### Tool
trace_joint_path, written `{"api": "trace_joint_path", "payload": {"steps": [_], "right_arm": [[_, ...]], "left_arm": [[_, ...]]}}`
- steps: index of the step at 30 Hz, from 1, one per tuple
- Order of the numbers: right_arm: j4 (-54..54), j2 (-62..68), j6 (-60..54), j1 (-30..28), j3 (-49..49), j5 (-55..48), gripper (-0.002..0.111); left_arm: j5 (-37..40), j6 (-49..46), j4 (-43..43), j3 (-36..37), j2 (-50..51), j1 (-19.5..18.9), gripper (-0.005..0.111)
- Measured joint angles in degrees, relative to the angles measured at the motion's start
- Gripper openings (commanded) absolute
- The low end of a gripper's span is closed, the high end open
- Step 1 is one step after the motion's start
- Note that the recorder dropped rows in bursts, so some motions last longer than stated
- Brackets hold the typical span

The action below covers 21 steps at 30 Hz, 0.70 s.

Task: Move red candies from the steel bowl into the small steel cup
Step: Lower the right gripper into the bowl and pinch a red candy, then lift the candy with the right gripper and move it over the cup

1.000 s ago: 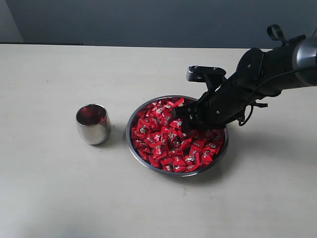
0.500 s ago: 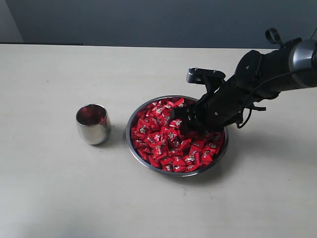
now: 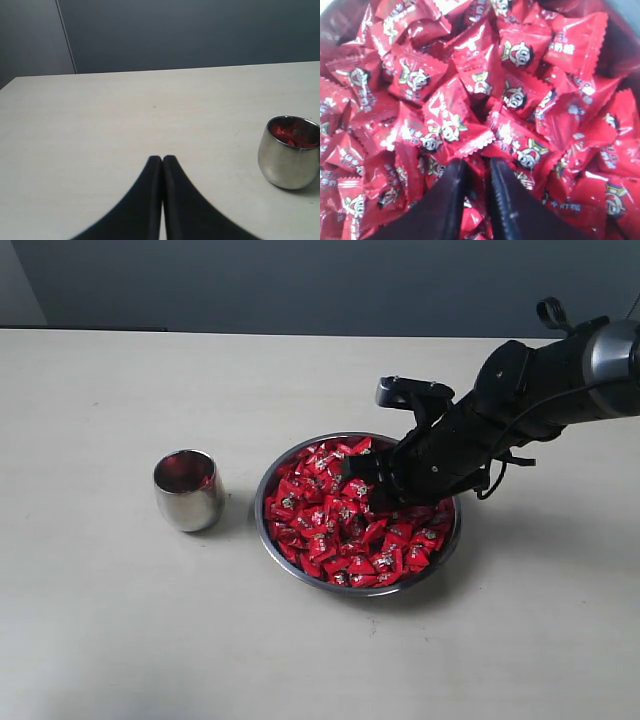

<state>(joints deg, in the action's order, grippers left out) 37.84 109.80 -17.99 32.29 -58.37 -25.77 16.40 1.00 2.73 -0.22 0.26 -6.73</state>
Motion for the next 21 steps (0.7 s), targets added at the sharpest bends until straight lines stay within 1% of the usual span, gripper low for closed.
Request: {"api": "trace_joint_path", "payload": {"steps": [3,5,6,7,21], "right_arm": [[0.53,0.0,-0.96,0.0,0.0,-0.11,0.015],[1.18,0.0,-1.69,0.0,0.0,-0.11,0.008],[1.44,0.0,-1.95,0.0,0.0,-0.11,0.002],[1.52,0.0,-2.07,0.0,0.0,-0.11,-0.001],[1.75,-3.5,-4.17,0.0,0.0,0.29,-0.001]], "left_arm": [[0.0,0.0,0.0,0.0,0.0,0.0,0.0],[0.0,0.0,0.0,0.0,0.0,0.0,0.0],[0.0,0.0,0.0,0.0,0.0,0.0,0.0],[0.0,0.0,0.0,0.0,0.0,0.0,0.0],[0.0,0.0,0.0,0.0,0.0,0.0,0.0]]}}
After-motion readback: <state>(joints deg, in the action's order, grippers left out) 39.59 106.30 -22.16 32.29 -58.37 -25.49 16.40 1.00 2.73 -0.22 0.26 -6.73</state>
